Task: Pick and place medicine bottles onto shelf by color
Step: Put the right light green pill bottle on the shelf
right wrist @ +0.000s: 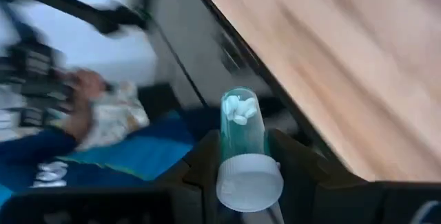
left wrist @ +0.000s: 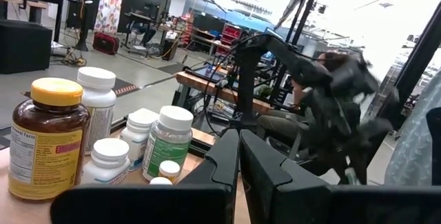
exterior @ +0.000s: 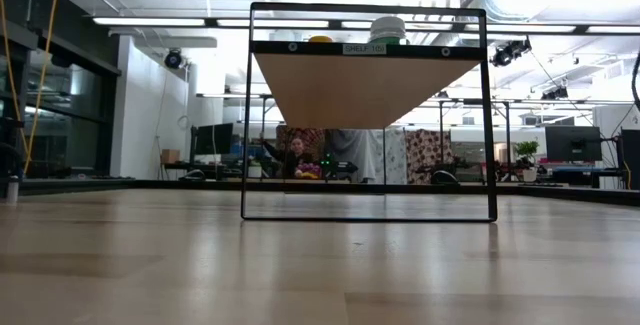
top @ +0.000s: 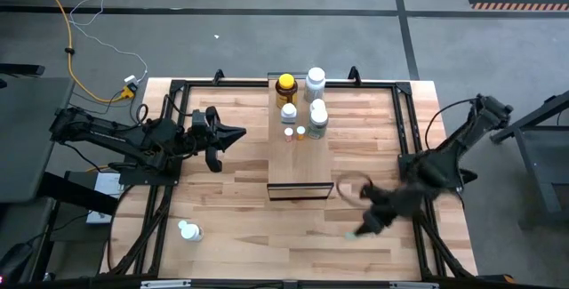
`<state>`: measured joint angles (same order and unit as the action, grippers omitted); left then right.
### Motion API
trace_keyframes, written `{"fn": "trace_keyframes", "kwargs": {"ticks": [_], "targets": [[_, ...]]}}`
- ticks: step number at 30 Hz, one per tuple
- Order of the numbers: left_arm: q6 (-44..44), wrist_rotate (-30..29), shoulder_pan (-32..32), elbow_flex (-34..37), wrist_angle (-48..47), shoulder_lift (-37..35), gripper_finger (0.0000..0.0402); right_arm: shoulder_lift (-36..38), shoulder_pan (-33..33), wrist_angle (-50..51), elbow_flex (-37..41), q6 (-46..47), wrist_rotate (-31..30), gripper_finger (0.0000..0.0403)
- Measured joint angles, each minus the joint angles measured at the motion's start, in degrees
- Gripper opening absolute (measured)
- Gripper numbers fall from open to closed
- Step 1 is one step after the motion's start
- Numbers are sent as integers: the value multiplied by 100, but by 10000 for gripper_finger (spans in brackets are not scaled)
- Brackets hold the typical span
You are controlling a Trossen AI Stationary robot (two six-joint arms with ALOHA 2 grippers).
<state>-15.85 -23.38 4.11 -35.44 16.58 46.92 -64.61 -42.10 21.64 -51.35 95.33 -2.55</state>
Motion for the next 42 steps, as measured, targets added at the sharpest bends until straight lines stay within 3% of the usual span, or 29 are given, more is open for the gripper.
{"fn": "trace_keyframes", "kwargs": {"ticks": [6, 14, 22, 33, 42], "targets": [[-33, 2, -1, 0, 0, 0, 5, 24, 1314, 191, -1007, -2388, -34, 95], [-44, 3, 1, 0, 2, 0, 5, -751, 2894, 3474, -3288, -4358, -317, 95], [-53, 4, 0, 0, 4, 0, 5, -2055, 3925, 5411, -4500, -4770, -294, 95], [-62, 4, 1, 0, 4, 0, 5, -3237, 4276, 5637, -4848, -5265, 705, 95], [-64, 7, 1, 0, 4, 0, 5, -3622, 4528, 5743, -4852, -5172, 623, 95]]}}
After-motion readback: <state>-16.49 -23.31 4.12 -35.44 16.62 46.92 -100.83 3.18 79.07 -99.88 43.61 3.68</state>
